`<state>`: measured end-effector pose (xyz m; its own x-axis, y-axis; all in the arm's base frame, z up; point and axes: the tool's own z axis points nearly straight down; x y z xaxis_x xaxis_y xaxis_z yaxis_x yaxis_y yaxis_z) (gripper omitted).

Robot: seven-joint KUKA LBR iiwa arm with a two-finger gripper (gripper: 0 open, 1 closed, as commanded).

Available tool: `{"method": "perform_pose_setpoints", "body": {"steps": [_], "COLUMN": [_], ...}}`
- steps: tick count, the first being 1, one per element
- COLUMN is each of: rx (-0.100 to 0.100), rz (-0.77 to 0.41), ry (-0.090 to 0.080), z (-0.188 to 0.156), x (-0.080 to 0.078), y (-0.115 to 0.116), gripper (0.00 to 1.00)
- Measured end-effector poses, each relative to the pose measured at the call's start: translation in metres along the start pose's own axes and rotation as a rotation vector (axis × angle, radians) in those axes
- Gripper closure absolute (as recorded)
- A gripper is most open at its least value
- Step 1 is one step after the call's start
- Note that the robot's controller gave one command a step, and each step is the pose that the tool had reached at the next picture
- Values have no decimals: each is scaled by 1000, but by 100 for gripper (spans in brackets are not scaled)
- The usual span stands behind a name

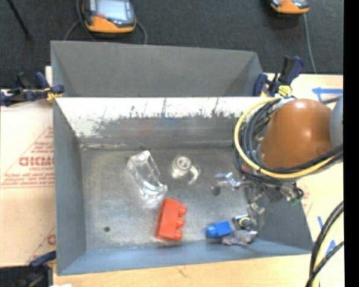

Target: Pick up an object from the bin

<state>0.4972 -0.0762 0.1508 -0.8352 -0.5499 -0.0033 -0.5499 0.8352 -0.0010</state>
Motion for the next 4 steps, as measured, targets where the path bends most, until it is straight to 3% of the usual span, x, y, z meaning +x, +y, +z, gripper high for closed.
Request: {"method": "perform_pose_setpoints", "body": {"steps": [1, 2, 3, 4], "rx": [1, 7, 11, 10], "rz": [-161, -540, -488, -588], "ry": [2, -6, -10, -3], "z": [83, 79, 78, 78], "x": [-4, 8, 8, 4], "y": [-47, 21, 22, 33], "gripper": [0, 0, 0, 0]}}
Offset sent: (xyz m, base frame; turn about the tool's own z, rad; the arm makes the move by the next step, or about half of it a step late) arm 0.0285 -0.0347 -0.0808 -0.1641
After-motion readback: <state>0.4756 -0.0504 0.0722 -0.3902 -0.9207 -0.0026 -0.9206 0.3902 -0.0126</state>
